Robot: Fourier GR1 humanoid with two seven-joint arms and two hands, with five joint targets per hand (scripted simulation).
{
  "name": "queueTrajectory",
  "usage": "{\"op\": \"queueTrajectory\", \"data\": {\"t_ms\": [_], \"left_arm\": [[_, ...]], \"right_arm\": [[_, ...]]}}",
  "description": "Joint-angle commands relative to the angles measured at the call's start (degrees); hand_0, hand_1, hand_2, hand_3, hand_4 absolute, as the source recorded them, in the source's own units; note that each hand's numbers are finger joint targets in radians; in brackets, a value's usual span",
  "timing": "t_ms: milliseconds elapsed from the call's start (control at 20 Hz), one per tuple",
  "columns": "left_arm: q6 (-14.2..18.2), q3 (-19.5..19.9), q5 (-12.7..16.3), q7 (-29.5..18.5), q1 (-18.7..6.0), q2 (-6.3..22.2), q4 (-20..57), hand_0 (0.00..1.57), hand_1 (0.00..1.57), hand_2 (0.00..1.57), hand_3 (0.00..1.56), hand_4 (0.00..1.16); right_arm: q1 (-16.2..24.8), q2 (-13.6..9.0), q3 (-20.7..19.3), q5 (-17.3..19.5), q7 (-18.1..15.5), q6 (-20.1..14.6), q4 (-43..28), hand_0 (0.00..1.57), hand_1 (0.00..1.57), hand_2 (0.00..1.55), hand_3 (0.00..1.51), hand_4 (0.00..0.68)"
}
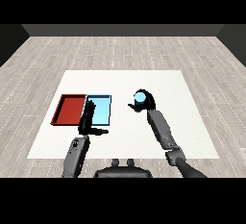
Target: Pick the blue can and put it in the blue box
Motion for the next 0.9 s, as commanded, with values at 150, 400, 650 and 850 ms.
{"op": "queueTrajectory", "data": {"t_ms": [150, 400, 650, 850], "left_arm": [[1.47, -2.74, -0.45, 4.38, -3.21, -0.55, 2.01, 0.0, 0.0, 0.0, 0.0, 0.0], [2.84, -5.6, 0.31, 1.26, -2.68, -0.57, 4.45, 0.0, 0.0, 0.0, 0.0, 0.0], [7.92, -8.88, 1.79, 3.63, -9.47, -0.58, 8.57, 0.0, 0.0, 0.0, 0.0, 0.0], [7.22, -8.82, 1.31, 5.38, -9.89, -0.58, 6.55, 0.0, 0.0, 0.0, 0.0, 0.0]], "right_arm": [[6.13, 1.29, 7.16, -2.31, 5.83, -4.02, -14.87, 1.43, 1.43, 1.45, 1.42, 0.66], [14.22, 1.32, 15.25, -2.11, 7.93, -9.33, -24.98, 1.43, 1.43, 1.45, 1.42, 0.66], [13.57, 1.33, 19.19, -3.74, 9.8, -12.98, -27.48, 1.43, 1.43, 1.43, 1.41, 0.661], [8.51, 0.79, 14.35, -2.4, 11.7, -8.84, -24.78, 1.42, 1.42, 1.44, 1.41, 0.661]]}}
